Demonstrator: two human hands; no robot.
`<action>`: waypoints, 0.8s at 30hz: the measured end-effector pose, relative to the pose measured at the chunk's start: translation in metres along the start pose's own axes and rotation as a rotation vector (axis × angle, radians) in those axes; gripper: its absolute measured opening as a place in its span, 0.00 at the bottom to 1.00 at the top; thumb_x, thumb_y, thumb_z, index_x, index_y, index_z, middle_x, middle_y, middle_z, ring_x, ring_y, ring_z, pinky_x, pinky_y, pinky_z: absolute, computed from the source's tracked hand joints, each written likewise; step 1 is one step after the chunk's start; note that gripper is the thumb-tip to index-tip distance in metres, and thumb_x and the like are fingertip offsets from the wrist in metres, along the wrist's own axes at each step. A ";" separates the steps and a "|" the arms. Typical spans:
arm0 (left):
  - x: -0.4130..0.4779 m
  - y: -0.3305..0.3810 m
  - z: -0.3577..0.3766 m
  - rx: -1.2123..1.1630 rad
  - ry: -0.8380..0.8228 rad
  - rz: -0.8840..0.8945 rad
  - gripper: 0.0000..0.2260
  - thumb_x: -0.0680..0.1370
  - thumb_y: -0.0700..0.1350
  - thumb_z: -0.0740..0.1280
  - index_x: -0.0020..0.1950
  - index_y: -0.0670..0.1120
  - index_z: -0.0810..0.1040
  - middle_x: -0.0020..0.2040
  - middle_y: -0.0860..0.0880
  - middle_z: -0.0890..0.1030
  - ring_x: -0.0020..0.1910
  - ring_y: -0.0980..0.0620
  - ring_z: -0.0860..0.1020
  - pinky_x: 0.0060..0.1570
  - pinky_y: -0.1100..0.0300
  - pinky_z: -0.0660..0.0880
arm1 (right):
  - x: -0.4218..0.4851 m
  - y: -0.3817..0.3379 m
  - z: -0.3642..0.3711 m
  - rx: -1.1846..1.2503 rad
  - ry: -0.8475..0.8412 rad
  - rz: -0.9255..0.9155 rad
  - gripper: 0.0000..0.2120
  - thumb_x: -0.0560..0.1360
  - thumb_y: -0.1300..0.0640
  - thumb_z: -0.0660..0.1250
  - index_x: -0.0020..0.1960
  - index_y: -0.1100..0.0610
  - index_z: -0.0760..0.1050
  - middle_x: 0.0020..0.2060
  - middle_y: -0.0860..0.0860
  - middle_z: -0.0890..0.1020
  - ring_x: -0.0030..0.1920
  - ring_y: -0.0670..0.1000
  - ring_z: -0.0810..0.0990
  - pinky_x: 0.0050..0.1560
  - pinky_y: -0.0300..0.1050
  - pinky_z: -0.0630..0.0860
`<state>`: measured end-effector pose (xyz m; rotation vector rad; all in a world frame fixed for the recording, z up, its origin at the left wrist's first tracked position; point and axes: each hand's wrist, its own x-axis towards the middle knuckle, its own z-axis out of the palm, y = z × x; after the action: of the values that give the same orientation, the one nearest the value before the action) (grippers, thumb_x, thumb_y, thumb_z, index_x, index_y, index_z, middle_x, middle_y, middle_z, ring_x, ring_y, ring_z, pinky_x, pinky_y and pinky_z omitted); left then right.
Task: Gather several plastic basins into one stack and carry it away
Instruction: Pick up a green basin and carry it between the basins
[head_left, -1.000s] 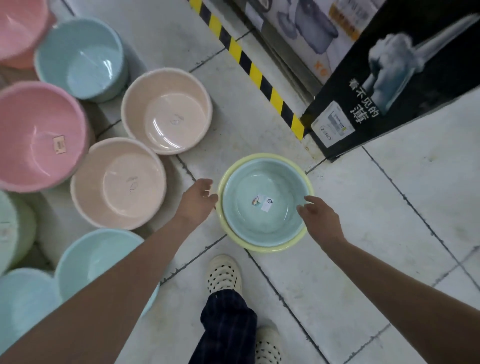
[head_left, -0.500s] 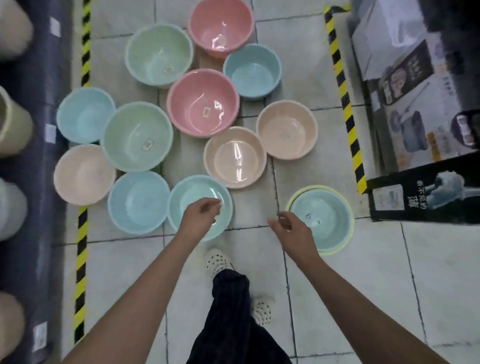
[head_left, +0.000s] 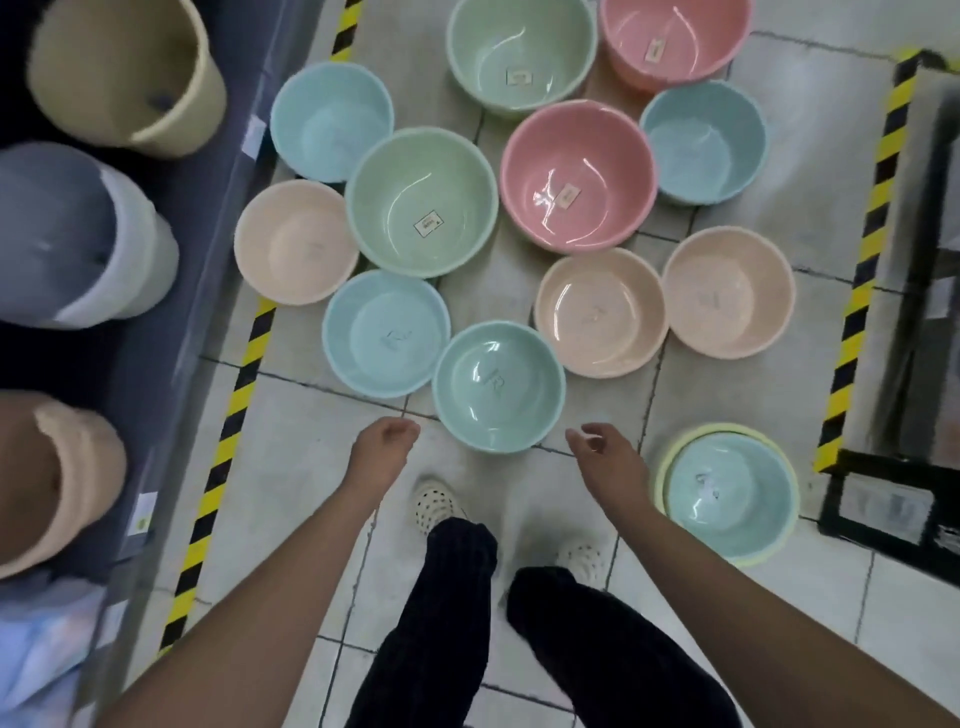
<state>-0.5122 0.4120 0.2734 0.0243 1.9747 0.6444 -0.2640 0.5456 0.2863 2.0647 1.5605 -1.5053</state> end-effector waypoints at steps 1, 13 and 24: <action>0.010 -0.007 -0.001 -0.016 0.005 -0.027 0.07 0.70 0.50 0.70 0.46 0.52 0.82 0.51 0.46 0.84 0.52 0.45 0.82 0.59 0.46 0.78 | 0.011 -0.002 0.007 -0.004 0.024 0.008 0.22 0.78 0.43 0.64 0.66 0.55 0.75 0.53 0.51 0.82 0.49 0.50 0.77 0.47 0.40 0.66; 0.176 -0.080 0.080 -0.246 0.184 -0.187 0.16 0.76 0.50 0.70 0.61 0.44 0.77 0.62 0.44 0.79 0.60 0.45 0.77 0.64 0.46 0.74 | 0.195 0.044 0.080 -0.198 -0.007 0.045 0.27 0.77 0.41 0.64 0.70 0.54 0.70 0.63 0.56 0.79 0.61 0.57 0.79 0.58 0.47 0.73; 0.306 -0.138 0.146 -0.306 0.150 -0.253 0.21 0.74 0.50 0.73 0.63 0.43 0.76 0.59 0.46 0.79 0.59 0.43 0.78 0.61 0.51 0.74 | 0.332 0.106 0.148 -0.166 -0.010 0.200 0.29 0.76 0.43 0.67 0.71 0.58 0.68 0.61 0.59 0.79 0.58 0.61 0.79 0.60 0.51 0.76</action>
<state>-0.5030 0.4443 -0.0907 -0.4657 1.9582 0.7910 -0.2851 0.6186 -0.0844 2.0462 1.3767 -1.2707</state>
